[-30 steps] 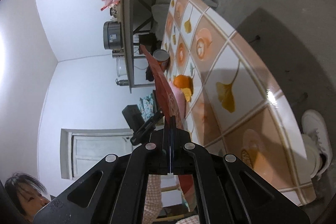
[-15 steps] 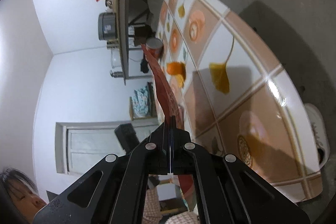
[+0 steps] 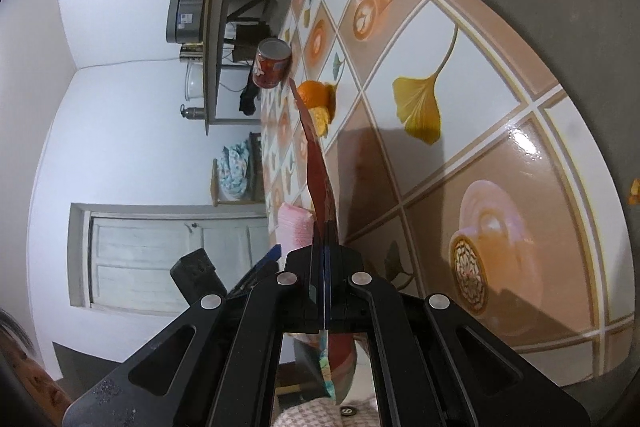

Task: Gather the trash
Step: 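Grasp the pink sponge with the left gripper while right holds the red bag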

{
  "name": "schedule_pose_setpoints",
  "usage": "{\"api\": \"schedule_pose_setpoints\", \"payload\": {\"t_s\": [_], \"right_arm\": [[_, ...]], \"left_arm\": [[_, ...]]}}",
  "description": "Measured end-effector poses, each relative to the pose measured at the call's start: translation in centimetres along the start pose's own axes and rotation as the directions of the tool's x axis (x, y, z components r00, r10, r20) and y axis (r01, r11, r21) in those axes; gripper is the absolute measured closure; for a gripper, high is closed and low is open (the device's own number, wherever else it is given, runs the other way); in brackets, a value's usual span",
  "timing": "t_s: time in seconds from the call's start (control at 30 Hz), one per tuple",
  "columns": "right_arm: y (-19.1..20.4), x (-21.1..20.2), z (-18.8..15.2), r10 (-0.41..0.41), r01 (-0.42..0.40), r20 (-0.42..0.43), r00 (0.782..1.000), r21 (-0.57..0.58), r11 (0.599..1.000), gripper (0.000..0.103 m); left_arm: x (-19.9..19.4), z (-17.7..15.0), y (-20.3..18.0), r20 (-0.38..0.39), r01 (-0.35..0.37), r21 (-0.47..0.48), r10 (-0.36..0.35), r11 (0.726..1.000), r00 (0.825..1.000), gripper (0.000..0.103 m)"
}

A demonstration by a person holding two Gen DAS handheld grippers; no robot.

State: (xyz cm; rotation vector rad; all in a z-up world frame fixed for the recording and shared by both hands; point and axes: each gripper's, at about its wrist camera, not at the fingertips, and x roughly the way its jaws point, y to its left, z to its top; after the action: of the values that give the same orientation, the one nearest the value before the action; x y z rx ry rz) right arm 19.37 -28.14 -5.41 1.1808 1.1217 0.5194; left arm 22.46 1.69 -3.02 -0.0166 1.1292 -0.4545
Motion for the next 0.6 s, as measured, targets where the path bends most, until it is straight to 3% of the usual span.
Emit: {"api": "schedule_pose_setpoints", "payload": {"t_s": [0.2, 0.4, 0.5, 0.6], "right_arm": [[-0.2, -0.2, -0.2, 0.001, -0.001, 0.006, 1.000, 0.005, 1.000, 0.103], [-0.3, -0.3, -0.2, 0.002, -0.002, 0.005, 1.000, 0.004, 1.000, 0.103], [-0.3, -0.4, -0.2, 0.009, -0.009, 0.005, 1.000, 0.000, 1.000, 0.103], [-0.3, -0.5, -0.1, 0.021, -0.021, 0.007, 1.000, 0.001, 1.000, 0.103]], "left_arm": [[2.2, -0.3, -2.0, -0.039, -0.138, 0.135, 0.144, 0.981, 0.989, 0.010], [3.1, -1.0, -2.0, -0.058, -0.174, 0.164, 0.186, 0.971, 0.981, 0.011], [3.0, -1.0, -1.7, -0.060, -0.171, 0.145, 0.181, 0.975, 0.982, 0.021], [2.7, -1.0, -1.6, -0.056, -0.165, 0.121, 0.173, 0.979, 0.983, 0.022]]}}
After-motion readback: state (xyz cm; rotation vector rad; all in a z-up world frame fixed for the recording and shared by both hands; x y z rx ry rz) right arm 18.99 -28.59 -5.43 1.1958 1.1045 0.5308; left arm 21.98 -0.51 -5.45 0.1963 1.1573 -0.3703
